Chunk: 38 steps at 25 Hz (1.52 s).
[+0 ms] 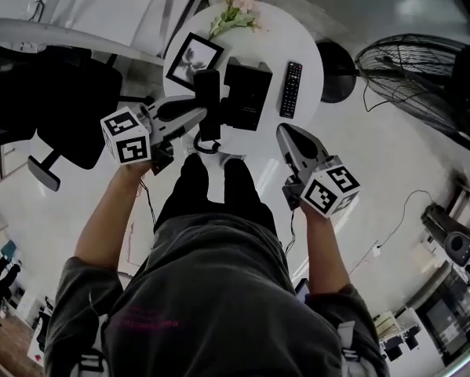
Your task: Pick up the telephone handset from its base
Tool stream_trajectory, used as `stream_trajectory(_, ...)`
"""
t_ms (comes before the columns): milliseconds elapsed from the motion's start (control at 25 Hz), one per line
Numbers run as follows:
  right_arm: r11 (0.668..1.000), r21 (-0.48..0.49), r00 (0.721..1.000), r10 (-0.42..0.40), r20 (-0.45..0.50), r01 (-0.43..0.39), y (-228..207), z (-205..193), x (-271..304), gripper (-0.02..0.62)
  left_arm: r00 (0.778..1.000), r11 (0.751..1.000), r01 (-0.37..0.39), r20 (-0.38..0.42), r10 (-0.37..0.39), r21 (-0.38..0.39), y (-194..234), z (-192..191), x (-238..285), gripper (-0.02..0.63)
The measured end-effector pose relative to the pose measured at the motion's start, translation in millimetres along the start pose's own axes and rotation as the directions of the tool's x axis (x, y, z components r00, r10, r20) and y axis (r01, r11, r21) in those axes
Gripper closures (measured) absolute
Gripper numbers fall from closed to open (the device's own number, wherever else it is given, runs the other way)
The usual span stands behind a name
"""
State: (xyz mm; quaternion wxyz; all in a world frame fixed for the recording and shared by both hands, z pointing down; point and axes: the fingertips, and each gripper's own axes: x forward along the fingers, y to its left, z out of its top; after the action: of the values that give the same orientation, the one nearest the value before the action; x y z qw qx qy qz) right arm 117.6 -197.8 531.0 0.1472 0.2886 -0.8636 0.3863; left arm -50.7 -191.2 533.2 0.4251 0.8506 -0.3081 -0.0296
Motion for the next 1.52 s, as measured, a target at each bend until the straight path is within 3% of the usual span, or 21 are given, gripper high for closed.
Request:
stream_trajectory(600,0.997,-0.081,0.990,-0.001,0.139,0.013,57,30,-36,0.574,0.990,0.987,0.009,0.139,-0.031,0.161,-100,53,-85,0.528)
stream_trajectory(1000,0.992,-0.125,0.975,0.031,0.220,-0.003,103,48,-51,0.574,0.980,0.973,0.004,0.194,-0.050,0.229,-130,69,-127,0.528)
stream_trajectory(1520,0.983,-0.183,0.957,0.050,0.285,0.004,131,69,-65,0.575,0.969,0.957,0.014,0.231,-0.085,0.291,-154,93,-142,0.528)
